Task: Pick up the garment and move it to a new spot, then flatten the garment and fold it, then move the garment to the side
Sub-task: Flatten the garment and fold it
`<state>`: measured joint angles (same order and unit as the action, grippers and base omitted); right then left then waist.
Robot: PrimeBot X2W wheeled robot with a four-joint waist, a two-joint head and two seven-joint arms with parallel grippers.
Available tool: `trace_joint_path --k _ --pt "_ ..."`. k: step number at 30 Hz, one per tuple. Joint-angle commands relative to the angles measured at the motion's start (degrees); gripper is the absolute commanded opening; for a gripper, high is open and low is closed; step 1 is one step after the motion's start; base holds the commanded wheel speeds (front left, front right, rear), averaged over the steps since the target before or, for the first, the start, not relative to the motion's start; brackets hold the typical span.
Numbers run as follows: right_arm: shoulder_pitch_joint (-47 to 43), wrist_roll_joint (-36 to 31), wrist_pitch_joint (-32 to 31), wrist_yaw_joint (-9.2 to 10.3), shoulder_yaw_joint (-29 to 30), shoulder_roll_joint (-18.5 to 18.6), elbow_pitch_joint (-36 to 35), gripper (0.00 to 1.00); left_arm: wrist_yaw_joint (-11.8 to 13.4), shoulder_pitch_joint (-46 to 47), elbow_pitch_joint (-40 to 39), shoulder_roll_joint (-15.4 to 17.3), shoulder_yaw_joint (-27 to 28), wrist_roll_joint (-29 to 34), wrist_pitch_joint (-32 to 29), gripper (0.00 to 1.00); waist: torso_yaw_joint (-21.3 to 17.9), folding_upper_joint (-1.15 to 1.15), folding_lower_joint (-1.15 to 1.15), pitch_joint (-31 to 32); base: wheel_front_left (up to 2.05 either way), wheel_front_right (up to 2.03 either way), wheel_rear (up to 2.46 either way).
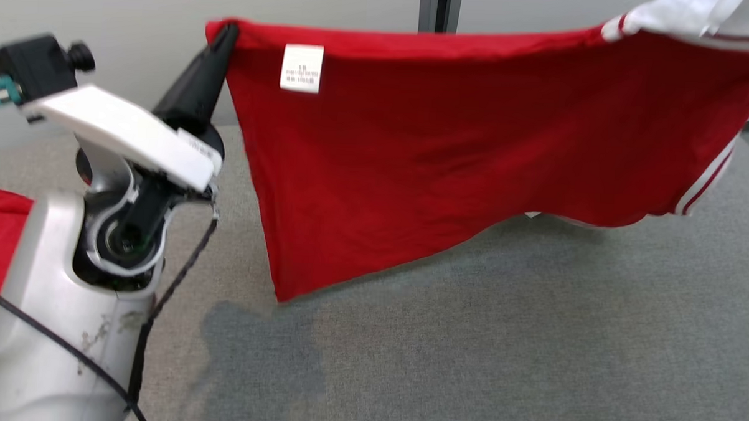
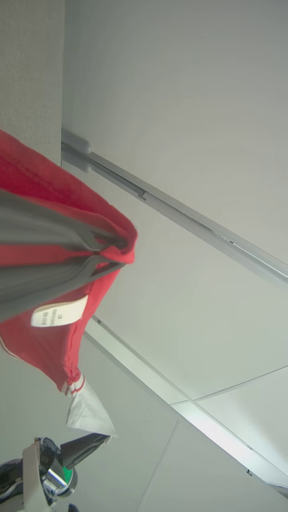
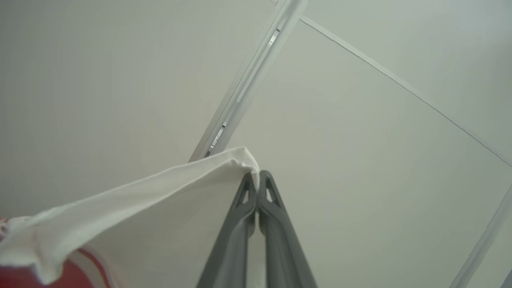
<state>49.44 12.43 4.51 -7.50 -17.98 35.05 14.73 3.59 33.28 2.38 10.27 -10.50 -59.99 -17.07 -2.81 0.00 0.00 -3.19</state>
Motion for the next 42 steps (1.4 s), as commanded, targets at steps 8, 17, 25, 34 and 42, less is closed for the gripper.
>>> trace_joint_path --k 8,17,25,34,42 --pt "17.0 0.3 -0.9 0.01 -6.6 3.1 3.5 0.00 4.0 15.5 3.6 1.9 -0.3 4.9 -1.5 0.00 1.1 0.00 0.00 -10.8 0.00 0.00 0.00" --pt "45.9 -3.6 6.5 0.01 -11.7 0.0 20.8 0.00 1.4 41.6 20.9 0.4 -0.8 11.4 7.3 0.00 2.0 0.00 0.00 -24.1 0.00 0.00 0.00" --pt "59.6 -13.2 10.8 0.02 -3.3 -6.5 28.9 0.00 -2.9 57.9 35.1 -3.4 -0.7 15.3 23.1 0.00 2.6 0.00 0.00 -32.7 0.00 0.00 0.00" --pt "47.0 -15.1 10.7 0.02 -1.8 -11.0 27.9 0.00 -7.6 58.1 49.3 -5.0 -4.2 18.8 31.0 0.00 1.8 0.00 0.00 -36.9 0.00 0.00 0.00" --pt "37.3 -13.8 10.7 0.02 -0.5 -12.0 28.2 0.00 -9.7 53.3 54.4 -5.1 -3.3 20.8 32.3 0.00 1.2 0.00 0.00 -36.8 0.00 0.00 0.00"
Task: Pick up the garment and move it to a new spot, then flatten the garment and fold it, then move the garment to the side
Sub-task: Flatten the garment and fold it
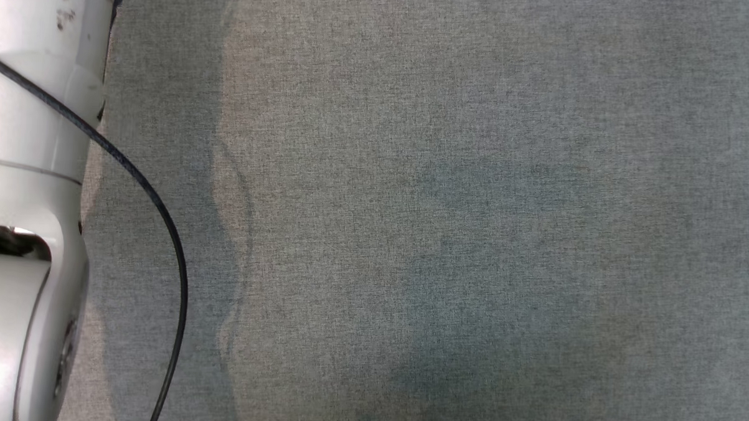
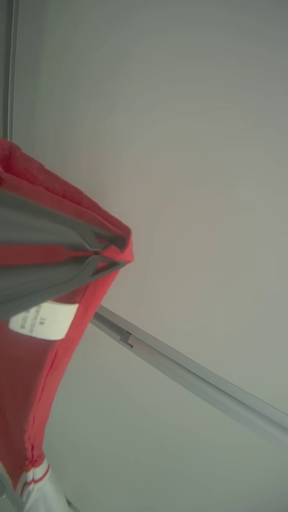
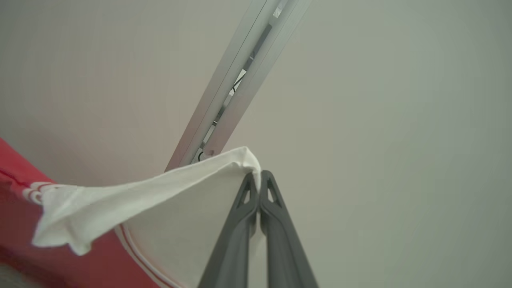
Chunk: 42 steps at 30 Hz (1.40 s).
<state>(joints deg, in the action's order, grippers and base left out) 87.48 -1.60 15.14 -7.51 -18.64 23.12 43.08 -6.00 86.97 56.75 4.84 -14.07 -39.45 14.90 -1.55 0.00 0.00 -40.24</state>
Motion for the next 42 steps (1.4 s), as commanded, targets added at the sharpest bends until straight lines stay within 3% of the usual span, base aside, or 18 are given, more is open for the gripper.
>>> trace_joint_path --k 1,14,27,42 --pt "-2.0 0.5 0.1 0.03 0.2 0.0 -0.4 0.00 -0.3 -1.4 0.5 0.3 0.3 0.6 0.3 0.00 -0.1 0.00 0.00 0.5 0.00 0.00 0.00" --pt "-18.2 9.1 0.1 0.03 -5.8 0.7 -0.5 0.00 -1.5 -12.6 6.7 1.2 -6.1 4.6 0.3 0.00 -0.4 0.00 0.00 8.5 0.00 0.00 0.00" --pt "-32.1 26.8 0.1 0.03 -20.1 2.0 7.7 0.00 -1.5 -30.1 3.3 3.7 -17.8 0.2 -1.3 0.00 -1.0 0.00 0.00 19.0 0.00 0.00 0.00" --pt "-39.3 42.4 -3.3 0.04 -35.3 5.5 10.6 0.00 -1.5 -42.6 2.6 8.4 -31.6 2.3 -0.6 0.00 -1.5 0.00 0.00 27.6 0.00 0.00 0.00"
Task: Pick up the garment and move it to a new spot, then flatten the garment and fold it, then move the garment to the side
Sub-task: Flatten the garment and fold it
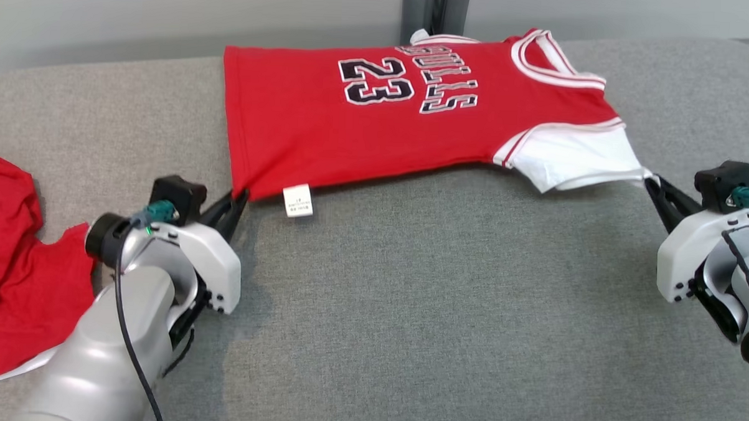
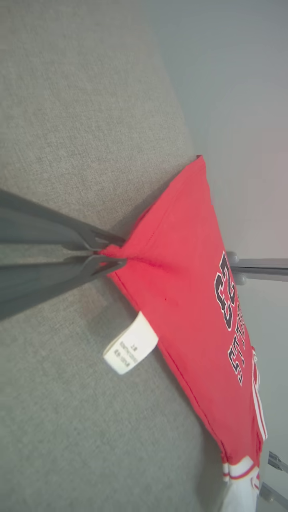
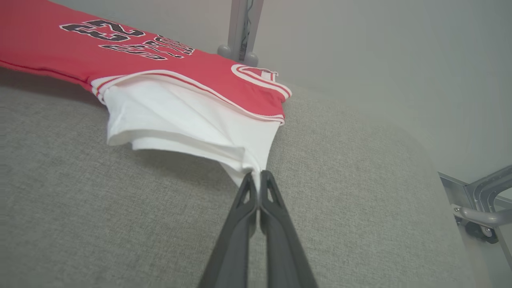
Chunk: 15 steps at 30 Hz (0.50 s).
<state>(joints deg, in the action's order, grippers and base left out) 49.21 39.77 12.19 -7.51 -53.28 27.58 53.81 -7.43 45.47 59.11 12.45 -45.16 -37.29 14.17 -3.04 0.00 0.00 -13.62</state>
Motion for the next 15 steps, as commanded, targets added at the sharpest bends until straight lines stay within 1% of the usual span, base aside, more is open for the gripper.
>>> trace_joint_path --k 1,8,11,15 --pt "-1.2 2.0 -0.8 0.04 -1.5 1.4 -0.2 0.00 0.0 -1.6 0.3 0.9 -1.1 0.0 -0.1 0.00 0.0 0.00 0.00 1.4 0.00 0.00 0.00" --pt "-2.3 7.6 -4.5 0.04 -6.3 3.8 -2.2 0.00 0.0 -3.6 0.2 2.1 -4.1 -0.6 -0.3 0.00 0.1 0.00 0.00 4.0 0.00 0.00 0.00" --pt "-3.2 12.1 -7.2 0.04 -8.6 5.2 -5.1 0.00 0.0 -4.7 0.1 2.7 -5.7 -0.8 -1.0 0.00 0.2 0.00 0.00 4.9 0.00 0.00 0.00" --pt "-3.7 17.1 -11.9 0.04 -12.4 8.3 -9.9 0.00 0.0 -5.6 -1.4 3.7 -8.4 -1.5 -2.4 0.00 0.4 0.00 0.00 6.0 0.00 0.00 0.00"
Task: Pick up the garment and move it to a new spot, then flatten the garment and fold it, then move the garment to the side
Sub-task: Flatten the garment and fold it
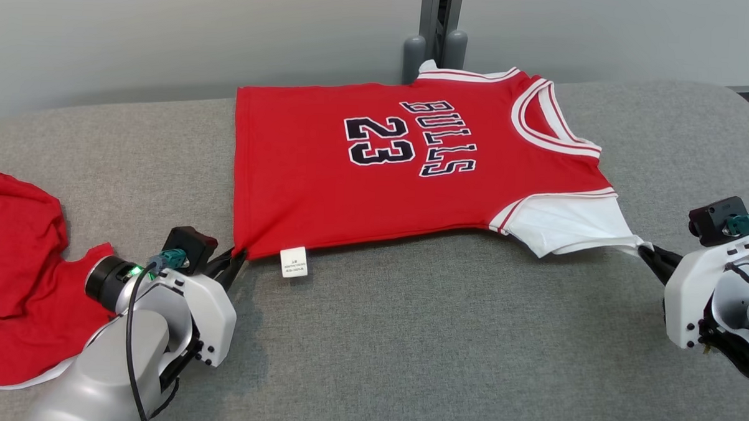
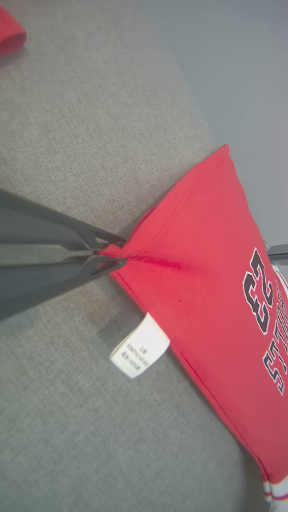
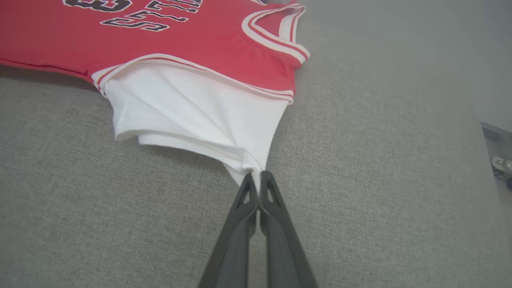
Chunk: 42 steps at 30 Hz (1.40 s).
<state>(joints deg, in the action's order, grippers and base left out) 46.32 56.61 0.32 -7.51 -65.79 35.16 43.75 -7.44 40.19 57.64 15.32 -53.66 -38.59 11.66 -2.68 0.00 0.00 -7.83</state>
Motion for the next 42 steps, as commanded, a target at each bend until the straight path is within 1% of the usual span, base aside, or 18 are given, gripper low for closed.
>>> trace_joint_path --k 1,5,8,13,18,19,21,22,25,28,30,31,32,33,37,42 --pt "-0.9 1.6 -1.3 0.04 -0.8 1.5 -1.0 0.00 0.0 -0.8 -0.3 1.1 -0.5 -0.3 -0.2 0.00 0.1 0.00 0.00 0.6 0.00 0.00 0.00" --pt "-1.5 7.4 -6.6 0.04 -3.0 4.4 -5.0 0.00 0.0 -2.3 -1.7 2.2 -2.6 -1.8 -1.5 0.00 0.2 0.00 0.00 2.0 0.00 0.00 0.00" --pt "-1.4 9.9 -9.7 0.04 -4.3 6.3 -7.4 0.00 0.0 -3.8 -3.2 3.2 -4.5 -2.8 -3.4 0.00 0.1 0.00 0.00 3.3 0.00 0.00 0.00" --pt "-2.4 13.6 -14.3 0.04 -5.5 8.7 -10.9 0.00 0.0 -5.7 -7.0 6.1 -7.3 -5.2 -6.5 0.00 0.2 0.00 0.00 4.7 0.00 0.00 0.00" --pt "-3.5 16.3 -18.2 0.04 -6.0 11.4 -15.2 0.00 0.0 -7.6 -11.4 9.4 -9.3 -6.8 -8.7 0.00 0.5 0.00 0.00 5.7 0.00 0.00 0.00" --pt "-4.0 17.1 -19.4 0.04 -6.2 12.5 -16.9 0.00 0.0 -8.6 -13.5 10.9 -10.1 -7.5 -9.9 0.00 0.6 0.00 0.00 6.2 0.00 0.00 0.00" --pt "-4.6 17.3 -20.8 0.04 -6.4 13.9 -18.4 0.00 0.0 -9.6 -15.7 12.6 -10.8 -8.1 -11.1 0.00 0.6 0.00 0.00 6.6 0.00 0.00 0.00" --pt "-4.9 16.8 -21.4 0.04 -6.5 14.5 -19.2 0.00 0.0 -9.7 -16.8 13.6 -11.5 -7.4 -11.6 0.00 0.6 0.00 0.00 6.8 0.00 0.00 0.00" --pt "-6.2 16.6 -22.5 0.04 -6.7 15.9 -21.6 0.00 0.9 -11.1 -20.1 16.4 -12.8 -6.1 -12.6 0.00 0.8 0.00 0.00 7.3 0.00 0.00 0.00" --pt "-7.6 18.3 -23.6 0.04 -6.4 17.5 -23.7 0.00 1.5 -12.1 -24.1 18.8 -13.1 -6.6 -14.4 0.00 1.1 0.00 0.00 7.5 0.00 0.00 0.00" --pt "-8.3 17.9 -23.5 0.04 -6.4 18.5 -25.3 0.00 2.1 -13.0 -27.1 20.3 -13.6 -6.9 -16.2 0.00 1.3 0.00 0.00 7.6 0.00 0.00 0.00" --pt "-8.3 17.9 -23.5 0.04 -6.4 18.5 -25.3 0.00 2.1 -13.0 -27.1 20.3 -13.6 -6.9 -16.2 0.00 1.3 0.00 0.00 7.6 0.00 0.00 0.00" --pt "-9.4 18.1 -23.4 0.04 -6.2 19.5 -26.5 0.00 2.3 -14.1 -30.2 21.9 -13.9 -7.5 -18.1 0.00 1.5 0.00 0.00 7.7 0.00 0.00 0.00" --pt "-9.4 18.1 -23.4 0.04 -6.2 19.5 -26.5 0.00 2.3 -14.1 -30.2 21.9 -13.9 -7.5 -18.1 0.00 1.5 0.00 0.00 7.7 0.00 0.00 0.00" --pt "-11.0 18.7 -24.2 0.04 -5.9 21.2 -28.6 0.00 3.8 -15.9 -36.9 24.5 -14.0 -9.2 -21.0 0.00 1.7 0.00 0.00 7.9 0.00 0.00 0.00" --pt "-13.4 19.5 -24.9 0.04 -5.3 22.8 -31.2 0.00 6.4 -18.3 -44.2 27.6 -14.6 -10.2 -24.0 0.00 1.9 0.00 0.00 8.3 0.00 0.00 0.00"
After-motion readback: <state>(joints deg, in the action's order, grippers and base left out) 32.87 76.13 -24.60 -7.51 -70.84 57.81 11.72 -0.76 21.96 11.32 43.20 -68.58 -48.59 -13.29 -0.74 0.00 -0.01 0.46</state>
